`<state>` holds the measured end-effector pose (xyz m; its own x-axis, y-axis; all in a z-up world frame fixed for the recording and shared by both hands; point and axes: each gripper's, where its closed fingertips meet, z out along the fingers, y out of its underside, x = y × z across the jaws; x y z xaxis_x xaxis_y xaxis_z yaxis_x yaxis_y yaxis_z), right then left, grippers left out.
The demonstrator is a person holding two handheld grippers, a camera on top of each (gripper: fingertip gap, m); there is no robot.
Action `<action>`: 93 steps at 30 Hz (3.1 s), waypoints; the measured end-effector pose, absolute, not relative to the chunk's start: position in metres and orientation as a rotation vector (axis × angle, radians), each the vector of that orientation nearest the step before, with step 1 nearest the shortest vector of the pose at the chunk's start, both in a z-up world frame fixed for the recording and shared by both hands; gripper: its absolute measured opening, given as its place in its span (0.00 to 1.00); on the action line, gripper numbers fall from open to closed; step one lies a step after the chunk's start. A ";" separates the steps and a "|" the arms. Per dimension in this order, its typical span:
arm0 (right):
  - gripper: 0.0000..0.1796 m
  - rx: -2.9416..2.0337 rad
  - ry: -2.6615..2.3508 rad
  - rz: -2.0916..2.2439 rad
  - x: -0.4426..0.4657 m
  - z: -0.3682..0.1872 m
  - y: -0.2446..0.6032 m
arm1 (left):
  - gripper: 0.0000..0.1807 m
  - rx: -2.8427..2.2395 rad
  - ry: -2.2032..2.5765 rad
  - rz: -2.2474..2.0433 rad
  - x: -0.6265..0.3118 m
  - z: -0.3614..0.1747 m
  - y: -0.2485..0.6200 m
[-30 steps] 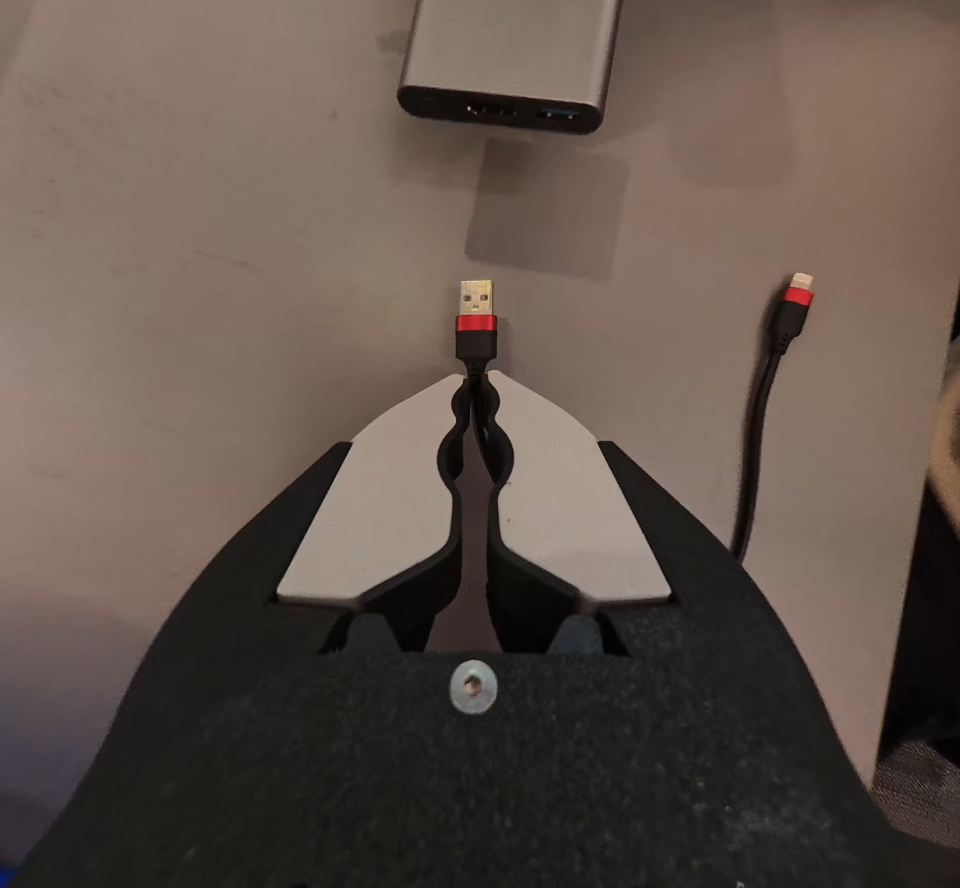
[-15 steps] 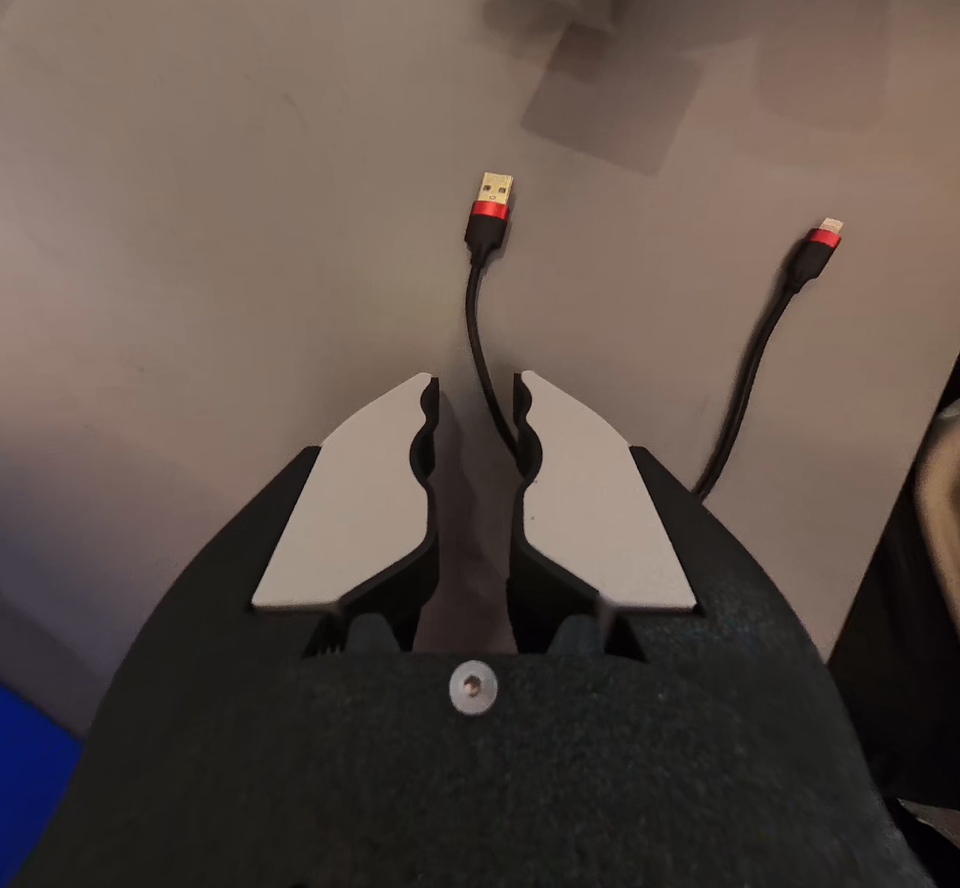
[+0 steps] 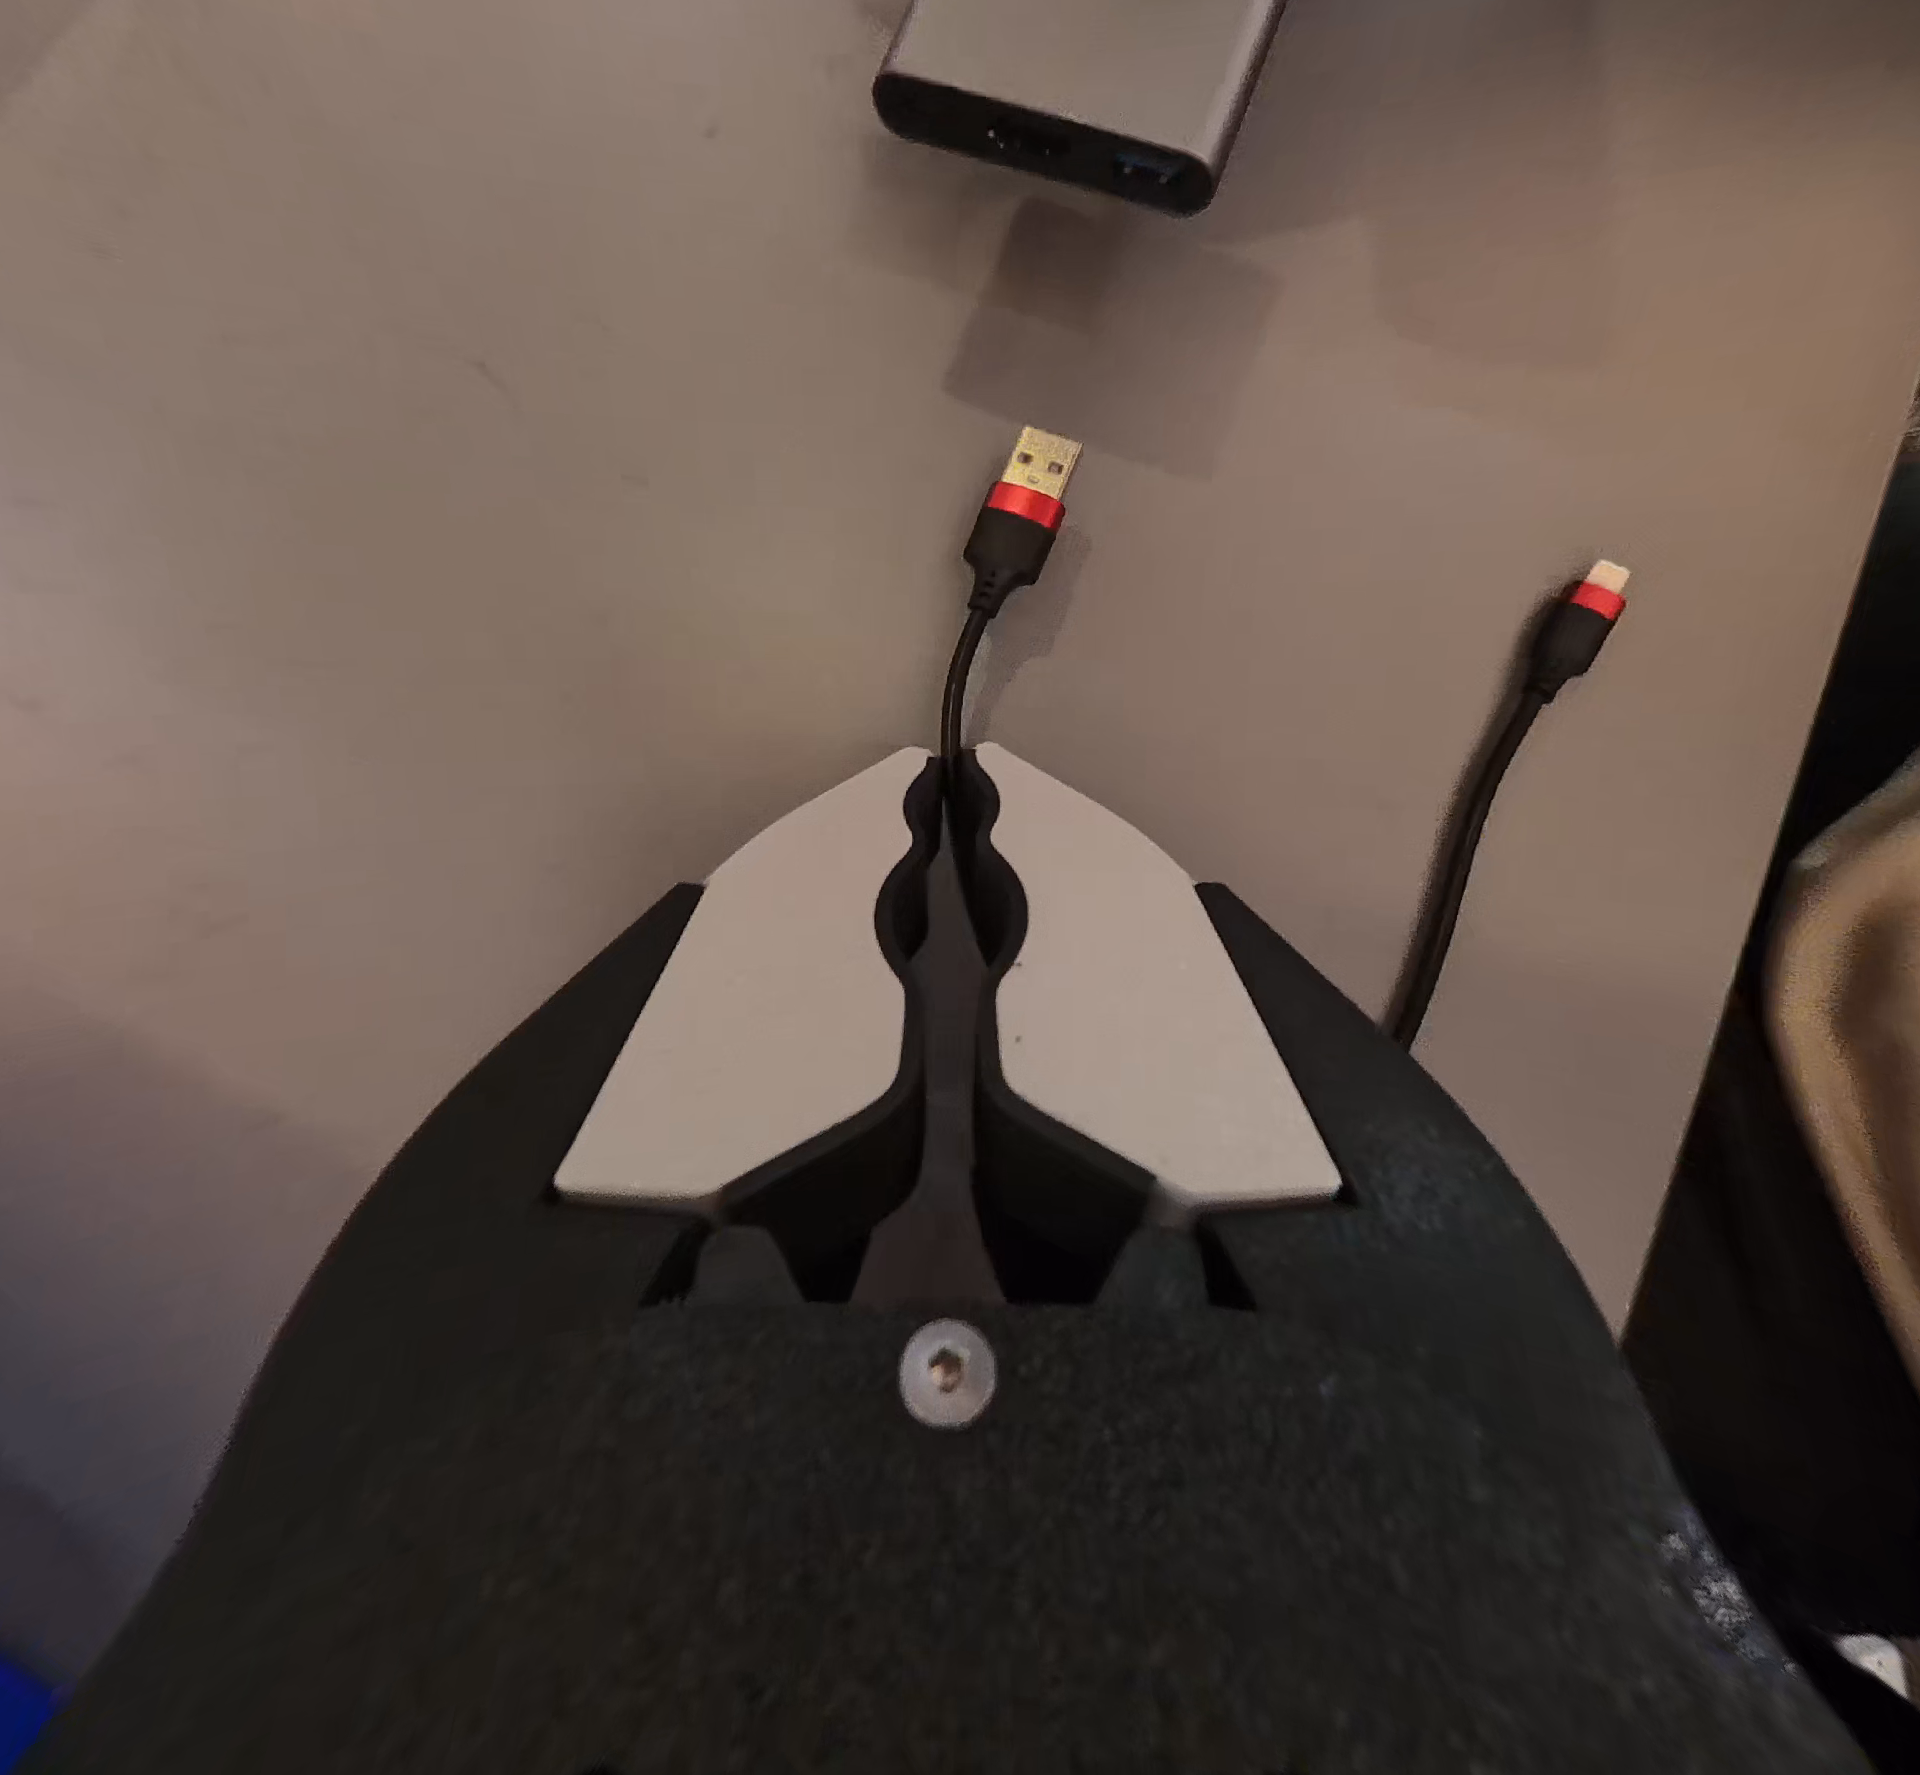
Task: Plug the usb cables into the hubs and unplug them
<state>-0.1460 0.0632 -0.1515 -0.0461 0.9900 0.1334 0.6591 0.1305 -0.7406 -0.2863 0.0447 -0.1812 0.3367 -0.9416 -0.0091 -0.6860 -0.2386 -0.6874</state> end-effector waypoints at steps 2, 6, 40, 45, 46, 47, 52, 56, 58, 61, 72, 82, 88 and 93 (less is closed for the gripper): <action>0.03 -1.594 -1.770 0.668 -0.147 -0.152 0.063 | 0.01 -2.013 1.422 -0.459 -0.294 -0.171 0.048; 0.03 -1.571 -1.767 0.685 -0.156 -0.153 0.059 | 0.01 -2.005 1.388 -0.384 -0.301 -0.149 0.052; 0.03 -1.484 -1.659 0.875 -0.185 -0.153 0.060 | 0.01 -1.970 1.453 -0.396 -0.293 -0.138 0.037; 0.03 -1.482 -1.664 0.869 -0.186 -0.153 0.059 | 0.01 -1.989 1.459 -0.377 -0.294 -0.142 0.039; 0.03 -1.482 -1.666 0.868 -0.186 -0.153 0.059 | 0.01 -1.988 1.458 -0.380 -0.293 -0.142 0.039; 0.03 -1.484 -1.671 0.862 -0.186 -0.154 0.059 | 0.01 -1.989 1.459 -0.383 -0.293 -0.142 0.038; 0.03 -1.493 -1.683 0.830 -0.186 -0.157 0.060 | 0.01 -1.993 1.467 -0.371 -0.292 -0.144 0.037; 0.03 -1.501 -1.681 0.799 -0.184 -0.158 0.062 | 0.01 -1.994 1.460 -0.379 -0.289 -0.144 0.037; 0.03 -1.503 -1.660 0.800 -0.183 -0.157 0.064 | 0.01 -1.984 1.438 -0.395 -0.287 -0.143 0.038; 0.03 -1.514 -1.642 0.802 -0.179 -0.156 0.065 | 0.01 -1.960 1.392 -0.474 -0.283 -0.138 0.039; 0.03 -1.539 -1.687 0.730 -0.181 -0.166 0.069 | 0.12 -2.021 1.410 -0.502 -0.280 -0.170 0.046; 0.03 -1.514 -1.689 0.737 -0.181 -0.163 0.067 | 0.20 -2.001 1.537 -0.474 -0.270 -0.176 0.050; 0.03 -1.500 -1.682 0.769 -0.180 -0.160 0.066 | 0.05 -1.943 1.588 -0.504 -0.258 -0.179 0.051; 0.03 -1.480 -1.645 0.841 -0.179 -0.152 0.065 | 0.03 -1.871 1.551 -0.633 -0.255 -0.165 0.045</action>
